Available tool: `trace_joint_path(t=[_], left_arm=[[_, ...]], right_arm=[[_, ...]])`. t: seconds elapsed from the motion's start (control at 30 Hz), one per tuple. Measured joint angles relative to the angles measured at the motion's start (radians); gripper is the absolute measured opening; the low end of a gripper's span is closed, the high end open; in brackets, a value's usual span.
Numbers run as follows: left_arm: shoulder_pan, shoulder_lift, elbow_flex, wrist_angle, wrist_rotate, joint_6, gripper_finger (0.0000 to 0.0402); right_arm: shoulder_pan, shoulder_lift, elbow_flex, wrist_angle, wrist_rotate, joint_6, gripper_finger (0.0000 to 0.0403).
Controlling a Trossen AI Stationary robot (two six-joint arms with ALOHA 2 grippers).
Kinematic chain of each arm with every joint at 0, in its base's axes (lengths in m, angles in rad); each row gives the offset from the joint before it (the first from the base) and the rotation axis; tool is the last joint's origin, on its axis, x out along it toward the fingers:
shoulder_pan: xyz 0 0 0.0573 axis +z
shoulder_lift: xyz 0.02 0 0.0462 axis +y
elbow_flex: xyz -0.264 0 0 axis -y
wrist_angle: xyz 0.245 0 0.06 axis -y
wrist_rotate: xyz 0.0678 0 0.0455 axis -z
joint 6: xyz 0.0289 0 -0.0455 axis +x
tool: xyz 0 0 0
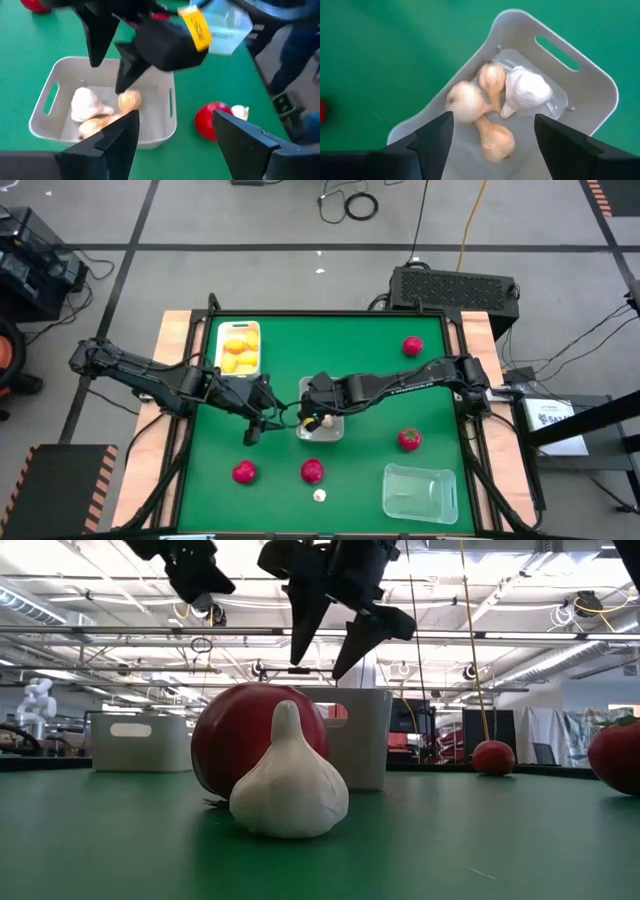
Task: Sort produce into baskets
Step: Put the garlic into the gray bin
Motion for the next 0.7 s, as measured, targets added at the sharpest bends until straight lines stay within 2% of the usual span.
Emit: trace_joint_path(t=[0.2,0.3,0.5,0.6,0.7], left_arm=[[-0.035,0.0,0.0,0.046,-0.005,-0.128,0.0258],[-0.069,0.01,0.0,0.048,-0.045,-0.211,0.0258],[-0.178,0.076,0.0,0.101,-0.107,-0.401,0.0258],[-0.244,0.143,0.004,0.205,-0.144,-0.477,0.0258],[-0.308,0.234,0.038,0.309,-0.183,-0.49,0.0258]], right_arm=[[0.039,0.0,0.0,-0.047,-0.03,-0.077,0.0276],[0.072,-0.005,0.0,-0.092,-0.043,-0.103,0.0276],[0.196,-0.042,0.0,-0.179,0.06,-0.129,0.0276],[0.27,-0.066,0.0,-0.222,0.101,-0.122,0.0276],[0.341,-0.083,0.0,-0.248,0.129,-0.104,0.0277]])
